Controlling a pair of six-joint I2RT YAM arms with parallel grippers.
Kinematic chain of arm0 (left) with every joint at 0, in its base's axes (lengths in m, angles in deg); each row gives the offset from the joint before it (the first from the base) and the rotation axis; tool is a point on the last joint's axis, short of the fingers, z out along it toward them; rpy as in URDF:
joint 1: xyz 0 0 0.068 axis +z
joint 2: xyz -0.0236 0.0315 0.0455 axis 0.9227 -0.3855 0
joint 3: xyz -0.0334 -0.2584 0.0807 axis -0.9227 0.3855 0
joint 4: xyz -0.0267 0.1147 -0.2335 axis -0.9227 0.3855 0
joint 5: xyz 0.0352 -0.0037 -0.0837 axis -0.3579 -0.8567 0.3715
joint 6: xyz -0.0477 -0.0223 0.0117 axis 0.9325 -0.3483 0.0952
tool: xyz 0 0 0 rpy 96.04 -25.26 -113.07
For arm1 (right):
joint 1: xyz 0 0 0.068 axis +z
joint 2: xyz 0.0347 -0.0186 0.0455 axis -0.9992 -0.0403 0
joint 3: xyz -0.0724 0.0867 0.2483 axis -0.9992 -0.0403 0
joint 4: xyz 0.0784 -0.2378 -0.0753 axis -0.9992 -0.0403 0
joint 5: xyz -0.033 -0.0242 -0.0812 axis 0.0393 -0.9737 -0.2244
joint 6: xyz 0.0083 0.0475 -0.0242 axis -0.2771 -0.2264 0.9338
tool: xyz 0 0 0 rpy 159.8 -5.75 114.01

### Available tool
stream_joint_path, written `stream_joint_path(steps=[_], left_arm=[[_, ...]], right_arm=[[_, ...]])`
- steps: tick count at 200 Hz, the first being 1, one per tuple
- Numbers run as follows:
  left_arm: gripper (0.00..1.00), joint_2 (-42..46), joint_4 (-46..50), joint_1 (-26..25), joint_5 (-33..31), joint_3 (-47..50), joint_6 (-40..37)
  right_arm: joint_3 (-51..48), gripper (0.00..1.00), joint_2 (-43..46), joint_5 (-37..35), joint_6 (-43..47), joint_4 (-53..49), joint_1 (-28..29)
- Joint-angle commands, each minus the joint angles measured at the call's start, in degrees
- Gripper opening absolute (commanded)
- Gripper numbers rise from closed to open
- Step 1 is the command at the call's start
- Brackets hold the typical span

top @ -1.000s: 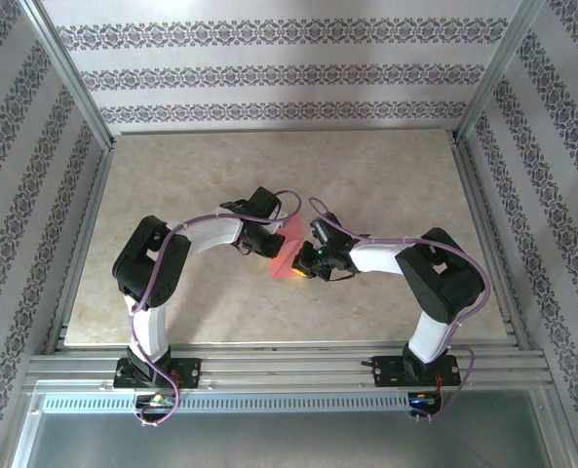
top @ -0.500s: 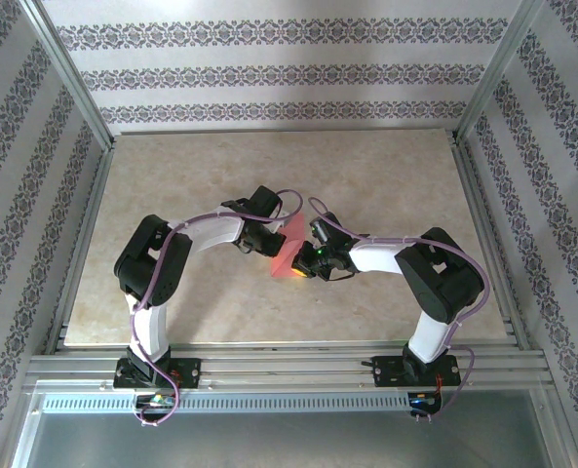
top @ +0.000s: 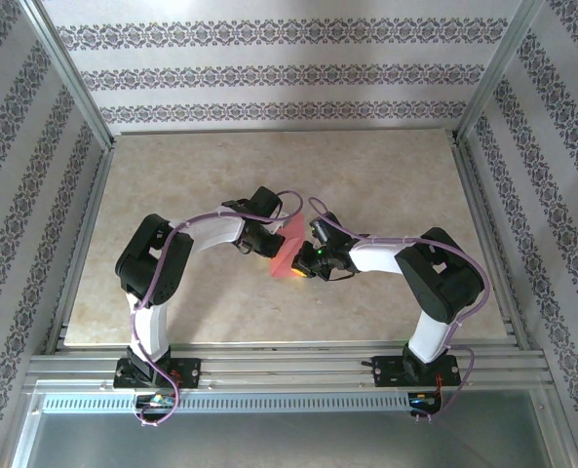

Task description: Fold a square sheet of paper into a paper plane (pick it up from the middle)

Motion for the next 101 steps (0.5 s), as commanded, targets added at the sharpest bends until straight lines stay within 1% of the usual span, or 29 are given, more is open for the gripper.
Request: stream_joint_path(steps=[1, 54, 101], left_arm=[[0.00, -1.5, 2.3, 0.8, -0.5, -1.5, -1.2], [0.01, -0.9, 1.9, 0.9, 1.9, -2.4, -1.3], [0.01, 0.3, 1.4, 0.8, 2.4, -1.5, -1.7]], right_arm=[[0.5, 0.07, -1.2, 0.2, 1.0, -2.2, 0.8], [0.5, 0.07, -1.5, 0.3, 1.0, -2.2, 0.8], [0.5, 0.07, -1.7, 0.3, 1.0, -2.3, 0.8]])
